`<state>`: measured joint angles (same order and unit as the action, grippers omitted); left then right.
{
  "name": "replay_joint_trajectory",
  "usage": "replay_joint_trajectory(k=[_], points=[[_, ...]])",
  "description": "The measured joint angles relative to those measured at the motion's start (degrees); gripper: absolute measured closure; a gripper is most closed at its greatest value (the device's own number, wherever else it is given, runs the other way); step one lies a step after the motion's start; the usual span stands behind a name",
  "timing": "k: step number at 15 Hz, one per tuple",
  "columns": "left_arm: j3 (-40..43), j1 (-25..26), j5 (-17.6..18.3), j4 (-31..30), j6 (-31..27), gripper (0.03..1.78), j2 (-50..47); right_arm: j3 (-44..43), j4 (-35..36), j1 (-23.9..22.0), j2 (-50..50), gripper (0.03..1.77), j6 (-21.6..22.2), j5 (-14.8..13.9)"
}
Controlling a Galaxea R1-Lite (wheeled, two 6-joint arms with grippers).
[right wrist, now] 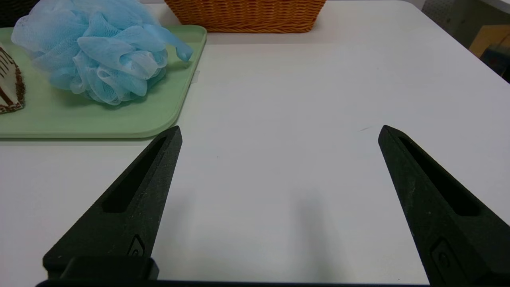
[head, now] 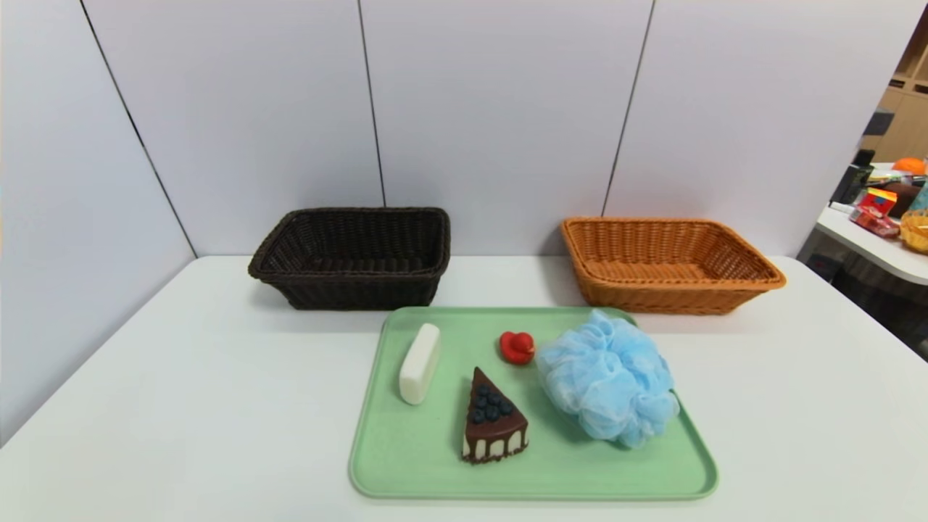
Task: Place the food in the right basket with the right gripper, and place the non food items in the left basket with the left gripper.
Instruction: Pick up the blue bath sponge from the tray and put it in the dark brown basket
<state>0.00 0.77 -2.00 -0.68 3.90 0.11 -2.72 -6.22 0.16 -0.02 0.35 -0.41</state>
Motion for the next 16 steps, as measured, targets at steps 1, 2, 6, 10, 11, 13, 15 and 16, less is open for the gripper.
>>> replay_joint_trajectory(k=[1,2,6,10,11,13,15,16], points=[[0.0,0.0,0.0,0.0,0.01,0.12,0.0,0.0,0.0,0.0,0.0,0.1,0.0,0.0],[0.0,0.0,0.0,0.0,0.01,0.12,0.0,0.0,0.02,0.0,0.0,0.1,0.0,0.0],[0.0,0.0,0.02,0.02,0.01,0.12,0.0,0.0,0.0,0.0,0.0,0.1,-0.09,0.0],[0.0,0.0,0.05,0.17,-1.15,0.12,0.0,0.0,0.05,0.0,0.0,0.1,-0.15,-0.02],[0.0,0.0,0.05,0.17,-1.43,0.12,0.0,0.0,0.02,0.0,0.0,0.1,-0.13,0.0],[0.0,0.0,0.02,0.3,-1.29,0.12,0.0,0.0,0.02,0.0,0.0,0.1,-0.11,-0.02],[0.0,0.0,0.0,0.28,-1.45,0.12,0.0,0.0,0.18,0.0,0.0,0.1,-0.3,-0.02],[0.0,0.0,0.02,0.3,-1.4,0.12,0.0,0.0,0.13,0.0,0.0,0.1,-0.35,0.06]])
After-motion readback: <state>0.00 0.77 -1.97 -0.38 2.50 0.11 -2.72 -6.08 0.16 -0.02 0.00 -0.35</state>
